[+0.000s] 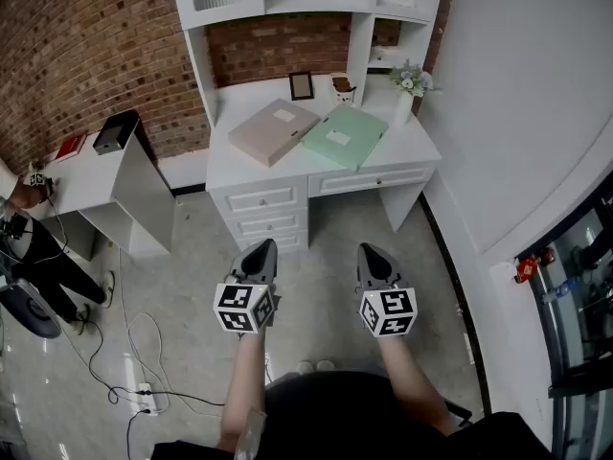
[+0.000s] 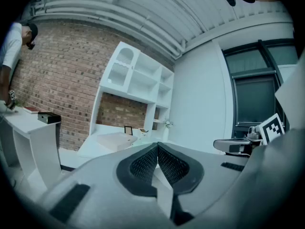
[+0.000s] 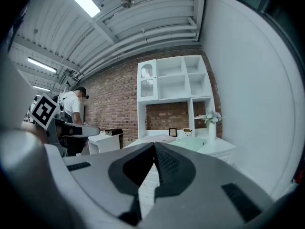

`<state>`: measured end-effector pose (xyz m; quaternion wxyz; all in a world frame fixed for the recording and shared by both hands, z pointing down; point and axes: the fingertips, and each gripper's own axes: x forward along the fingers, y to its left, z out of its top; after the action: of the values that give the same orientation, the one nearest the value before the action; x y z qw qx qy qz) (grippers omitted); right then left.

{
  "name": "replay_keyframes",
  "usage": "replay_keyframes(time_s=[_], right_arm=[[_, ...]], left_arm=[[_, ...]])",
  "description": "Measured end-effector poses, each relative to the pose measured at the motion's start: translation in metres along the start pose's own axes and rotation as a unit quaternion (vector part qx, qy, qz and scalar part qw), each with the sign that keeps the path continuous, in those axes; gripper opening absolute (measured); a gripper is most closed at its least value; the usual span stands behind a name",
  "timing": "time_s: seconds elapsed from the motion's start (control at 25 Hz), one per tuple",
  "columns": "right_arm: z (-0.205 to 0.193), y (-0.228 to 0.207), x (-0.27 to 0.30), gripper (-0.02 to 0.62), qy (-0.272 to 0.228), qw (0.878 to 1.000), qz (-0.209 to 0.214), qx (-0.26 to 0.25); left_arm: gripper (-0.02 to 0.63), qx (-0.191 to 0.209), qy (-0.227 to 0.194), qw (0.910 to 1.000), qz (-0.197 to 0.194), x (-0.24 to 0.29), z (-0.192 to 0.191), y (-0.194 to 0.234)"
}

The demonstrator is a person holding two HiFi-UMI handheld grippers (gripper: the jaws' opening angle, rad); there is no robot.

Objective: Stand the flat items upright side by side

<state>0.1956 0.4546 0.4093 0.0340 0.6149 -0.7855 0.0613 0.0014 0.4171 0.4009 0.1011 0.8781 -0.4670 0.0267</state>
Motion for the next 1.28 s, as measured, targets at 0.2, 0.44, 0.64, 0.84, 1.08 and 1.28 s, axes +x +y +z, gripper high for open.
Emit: replay_keyframes(time_s=[0.2,0.44,0.64,0.84,1.08,1.28], right_arm=[[-0.001,-0.001,0.004,-0.002,0.0,1.0,0.0,0.001],[-0.005,-0.004,0.004,-0.002,0.0,1.0,0.004,0.03],[-0.01,0.003,0.003,0.056,0.004,0.998,0.03,0.063],[-0.002,0.01,0.003,0.253,-0.019,0.99,0.061,0.128],[-0.001,0.015,0.015,0.328,-0.02,0.987,0.063,0.146],[-0.002,0.016,0.02,0.331,-0.024,0.987,0.05,0.148]], left_arm=[[0.009,-0.001,0.001,1.0,0.002,0.003,-0.002,0.003],[0.011,0.005,-0.001,0.9997,-0.025,0.005,-0.001,-0.007],[0.021,-0.001,0.003,0.9984,-0.057,0.005,-0.009,-0.018],[0.265,-0.009,-0.016,0.9977,-0.065,-0.001,-0.007,-0.013],[0.333,-0.015,-0.023,0.9984,-0.049,-0.009,-0.009,0.017],[0.334,-0.016,-0.019,0.999,-0.038,-0.016,-0.014,0.039]])
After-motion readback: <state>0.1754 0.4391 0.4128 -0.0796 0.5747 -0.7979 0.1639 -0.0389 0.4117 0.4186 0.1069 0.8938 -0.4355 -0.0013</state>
